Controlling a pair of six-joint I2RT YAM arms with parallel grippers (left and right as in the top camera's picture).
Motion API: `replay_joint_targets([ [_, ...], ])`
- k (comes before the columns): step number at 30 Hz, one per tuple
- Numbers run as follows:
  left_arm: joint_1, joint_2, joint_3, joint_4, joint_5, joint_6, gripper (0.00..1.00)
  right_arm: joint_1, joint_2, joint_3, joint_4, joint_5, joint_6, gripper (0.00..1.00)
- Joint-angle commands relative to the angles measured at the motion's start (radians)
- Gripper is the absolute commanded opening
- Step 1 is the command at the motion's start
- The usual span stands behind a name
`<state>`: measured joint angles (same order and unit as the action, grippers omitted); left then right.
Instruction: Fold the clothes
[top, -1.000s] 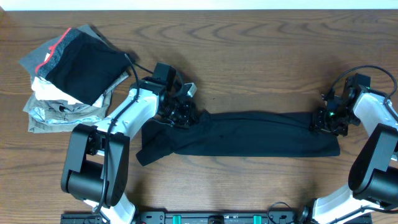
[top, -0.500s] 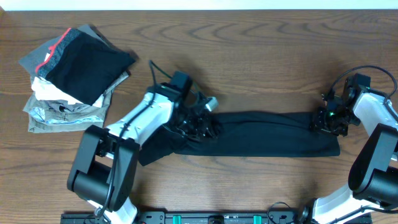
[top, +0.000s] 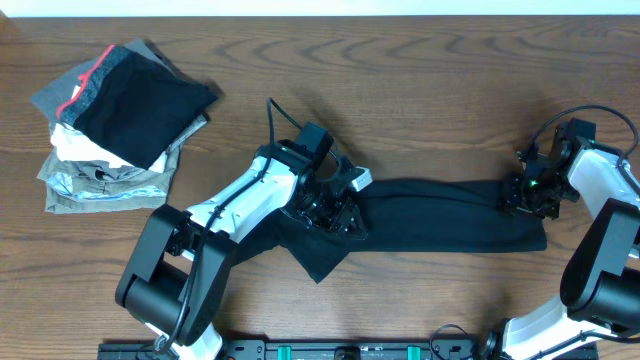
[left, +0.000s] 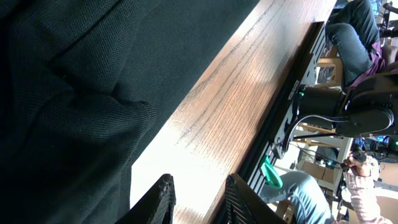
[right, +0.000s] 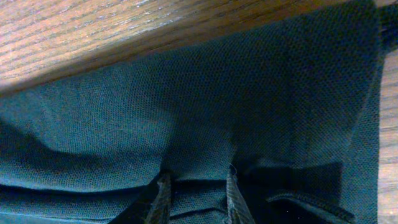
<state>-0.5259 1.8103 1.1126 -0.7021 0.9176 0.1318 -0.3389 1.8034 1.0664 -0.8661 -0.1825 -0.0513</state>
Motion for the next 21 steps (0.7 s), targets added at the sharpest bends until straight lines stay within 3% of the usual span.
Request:
replay_joint_targets([
  [1,0.017,-0.002,0.011,0.000,0.012,0.013,0.29,0.009,-0.017,-0.003,-0.001,0.002,0.013,0.29],
  [9,-0.018,-0.002,0.011,0.042,-0.198,-0.029,0.34,0.009,-0.017,-0.003,0.003,0.002,0.013,0.29],
  [15,-0.101,-0.002,0.011,0.150,-0.552,-0.349,0.34,0.009,-0.017,-0.003,-0.001,0.002,0.013,0.30],
  [21,-0.151,-0.002,0.011,0.186,-0.576,-0.496,0.33,0.009,-0.017,-0.003,0.000,0.002,0.013,0.31],
])
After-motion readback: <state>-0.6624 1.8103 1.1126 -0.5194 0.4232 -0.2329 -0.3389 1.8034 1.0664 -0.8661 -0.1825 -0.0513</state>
